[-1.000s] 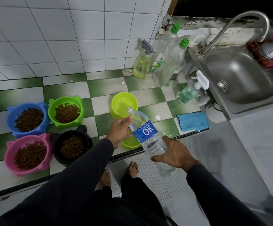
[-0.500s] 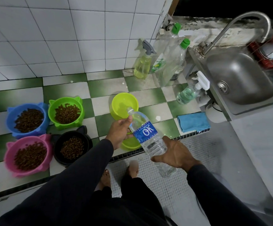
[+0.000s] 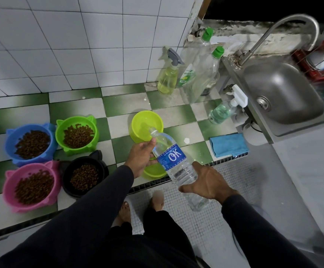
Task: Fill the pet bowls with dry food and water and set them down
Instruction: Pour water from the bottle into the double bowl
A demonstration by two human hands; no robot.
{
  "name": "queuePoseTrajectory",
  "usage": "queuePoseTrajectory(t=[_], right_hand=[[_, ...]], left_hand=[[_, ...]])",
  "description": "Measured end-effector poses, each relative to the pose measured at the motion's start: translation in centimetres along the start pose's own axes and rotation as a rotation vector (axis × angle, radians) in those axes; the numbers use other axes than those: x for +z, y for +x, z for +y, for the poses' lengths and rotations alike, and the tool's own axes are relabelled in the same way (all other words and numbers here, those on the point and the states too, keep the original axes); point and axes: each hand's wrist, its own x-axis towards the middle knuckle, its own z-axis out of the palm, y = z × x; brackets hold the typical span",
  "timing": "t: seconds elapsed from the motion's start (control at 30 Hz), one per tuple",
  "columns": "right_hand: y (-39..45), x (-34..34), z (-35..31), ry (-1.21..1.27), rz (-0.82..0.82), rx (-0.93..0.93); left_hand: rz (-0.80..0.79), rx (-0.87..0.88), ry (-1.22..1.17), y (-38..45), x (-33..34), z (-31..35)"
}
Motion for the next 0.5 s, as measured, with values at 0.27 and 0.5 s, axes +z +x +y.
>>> queuePoseTrajectory(t=[0.27,0.5], right_hand=[[0.01,0.02,0.24,-0.008,-0.009,-0.016],[-0.06,-0.13,0.39,-0.006,-0.013,-0.016]], left_hand=[[-0.019,0.003,-0.004,-0.37,0.19,0.21],[-0.011,0.001,0.004,-0.38,0.35,0.21]])
